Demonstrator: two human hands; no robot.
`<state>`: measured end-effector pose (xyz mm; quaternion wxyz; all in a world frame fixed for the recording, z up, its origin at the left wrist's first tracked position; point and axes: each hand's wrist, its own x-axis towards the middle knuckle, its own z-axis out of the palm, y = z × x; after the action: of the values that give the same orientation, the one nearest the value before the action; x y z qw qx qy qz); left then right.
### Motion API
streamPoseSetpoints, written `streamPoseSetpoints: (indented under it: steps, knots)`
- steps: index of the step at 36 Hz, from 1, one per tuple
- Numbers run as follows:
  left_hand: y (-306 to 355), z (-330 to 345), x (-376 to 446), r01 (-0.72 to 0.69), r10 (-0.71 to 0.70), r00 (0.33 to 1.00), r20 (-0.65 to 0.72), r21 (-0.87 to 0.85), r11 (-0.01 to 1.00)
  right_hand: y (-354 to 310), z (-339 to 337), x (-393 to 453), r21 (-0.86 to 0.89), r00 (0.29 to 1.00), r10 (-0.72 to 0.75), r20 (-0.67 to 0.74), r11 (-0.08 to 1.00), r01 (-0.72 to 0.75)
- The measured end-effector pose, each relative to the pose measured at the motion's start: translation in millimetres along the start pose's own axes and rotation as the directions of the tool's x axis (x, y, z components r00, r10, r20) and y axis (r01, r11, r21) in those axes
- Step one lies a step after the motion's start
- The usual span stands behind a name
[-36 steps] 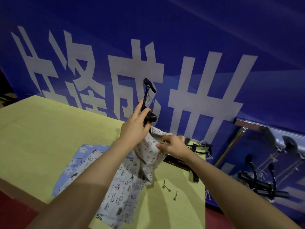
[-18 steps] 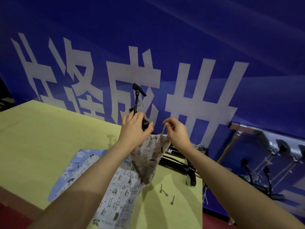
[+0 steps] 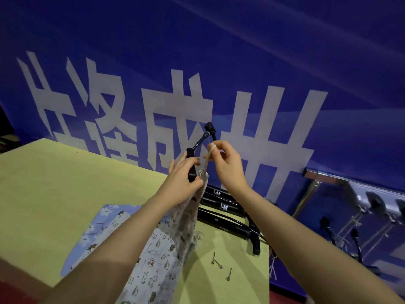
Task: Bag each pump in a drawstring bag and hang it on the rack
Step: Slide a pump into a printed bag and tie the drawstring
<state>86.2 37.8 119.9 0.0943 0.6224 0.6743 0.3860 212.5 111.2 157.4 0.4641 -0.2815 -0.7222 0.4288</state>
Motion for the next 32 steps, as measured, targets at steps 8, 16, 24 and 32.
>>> streamPoseSetpoints:
  steps: [8, 16, 24, 32]
  knots:
    - [-3.0, -3.9, 10.3, 0.115, -0.107, 0.989, -0.102, 0.071, 0.991, -4.3, -2.0, 1.1, 0.125, 0.986, 0.158, -0.061, 0.981, -0.149]
    - [0.3, -7.6, 8.8, 0.023, -0.02, 0.992, -0.122, 0.024, 0.999, -18.3, -4.8, 13.2, 0.32, 0.946, 0.325, -0.016, 0.898, -0.303]
    - [15.7, -28.1, 20.9, -0.044, 0.034, 0.991, -0.131, -0.076, 0.996, -35.1, -0.2, 29.0, 0.22, 0.957, 0.286, -0.046, 0.937, -0.27]
    - [10.8, -38.9, 27.4, -0.029, 0.022, 0.992, -0.124, -0.052, 0.998, -55.6, -10.9, 35.2, 0.515, 0.978, 0.209, -0.023, 0.84, -0.167]
